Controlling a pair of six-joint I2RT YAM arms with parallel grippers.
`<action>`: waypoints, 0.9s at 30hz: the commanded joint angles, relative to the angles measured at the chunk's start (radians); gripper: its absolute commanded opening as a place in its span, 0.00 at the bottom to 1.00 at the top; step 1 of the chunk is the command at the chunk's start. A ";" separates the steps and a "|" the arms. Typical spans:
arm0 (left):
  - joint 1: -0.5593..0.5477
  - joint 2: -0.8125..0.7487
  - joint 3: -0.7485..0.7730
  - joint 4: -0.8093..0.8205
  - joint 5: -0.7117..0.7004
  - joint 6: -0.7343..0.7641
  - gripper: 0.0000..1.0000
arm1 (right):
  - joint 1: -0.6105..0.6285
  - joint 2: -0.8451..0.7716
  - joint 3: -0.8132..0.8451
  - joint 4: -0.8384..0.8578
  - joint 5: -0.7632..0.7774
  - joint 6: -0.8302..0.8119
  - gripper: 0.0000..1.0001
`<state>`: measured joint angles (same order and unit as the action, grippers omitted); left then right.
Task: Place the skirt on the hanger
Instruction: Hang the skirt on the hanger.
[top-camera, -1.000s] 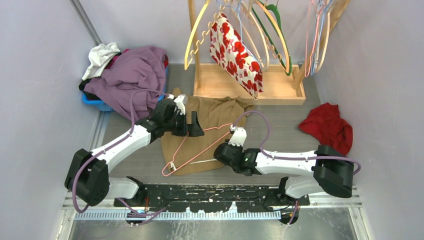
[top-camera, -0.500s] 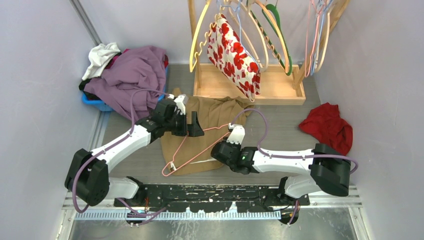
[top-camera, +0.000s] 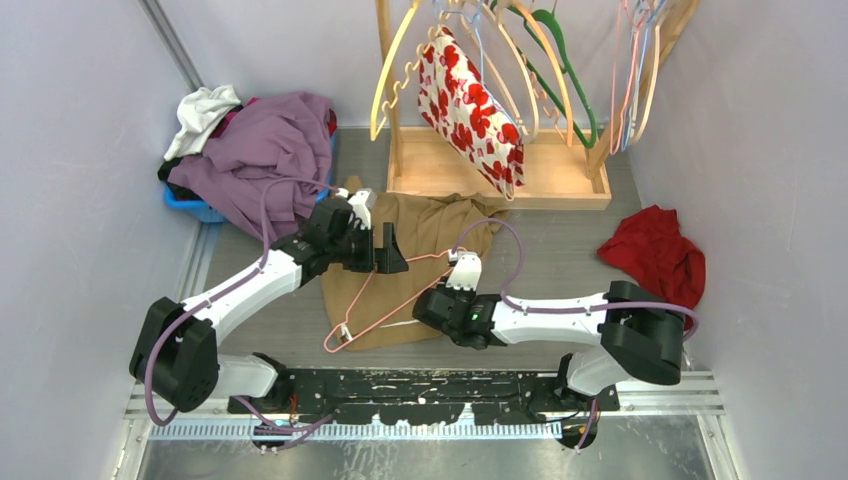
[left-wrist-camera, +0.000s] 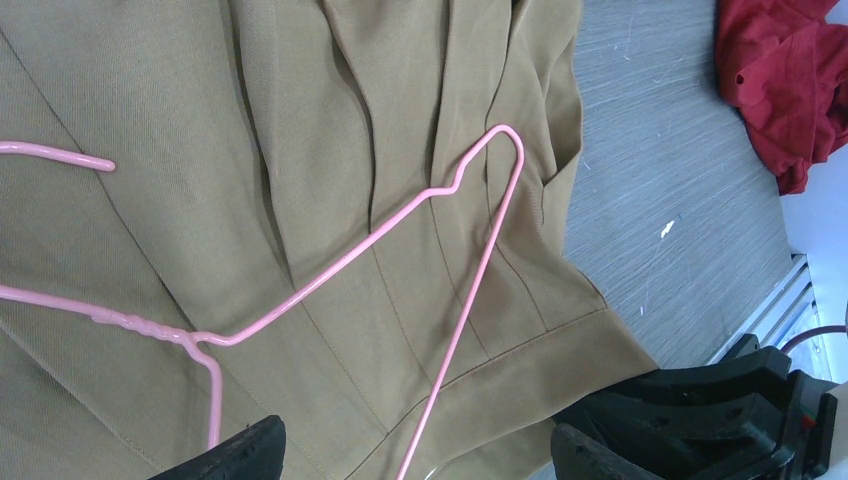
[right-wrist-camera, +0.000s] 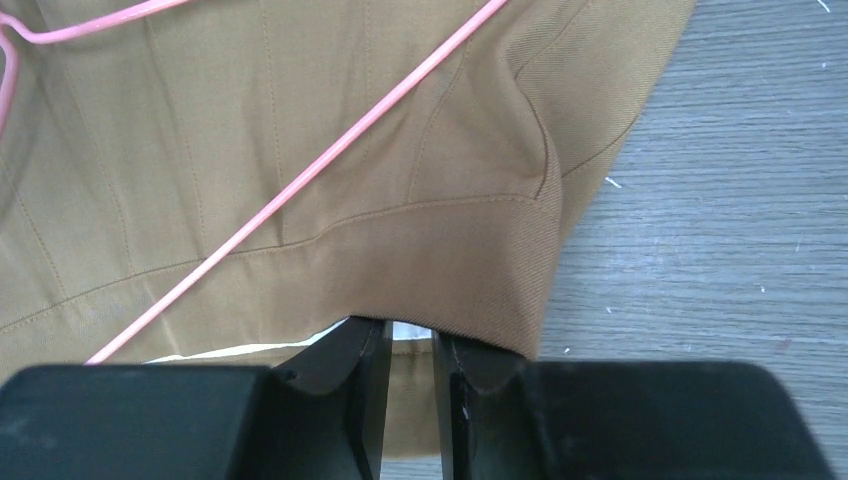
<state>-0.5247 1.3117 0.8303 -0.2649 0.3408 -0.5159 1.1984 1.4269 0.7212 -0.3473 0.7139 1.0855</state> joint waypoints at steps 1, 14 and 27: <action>-0.005 -0.003 0.005 0.062 0.018 0.011 0.99 | 0.030 0.027 0.068 -0.025 0.106 0.036 0.26; 0.002 -0.016 -0.003 0.069 0.029 0.011 0.99 | 0.072 0.094 0.139 -0.136 0.216 0.088 0.24; 0.017 -0.031 -0.017 0.075 0.044 0.008 0.99 | 0.129 0.240 0.267 -0.275 0.317 0.153 0.28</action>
<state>-0.5179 1.3113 0.8185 -0.2485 0.3622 -0.5163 1.3102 1.6394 0.9207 -0.5426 0.9302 1.1812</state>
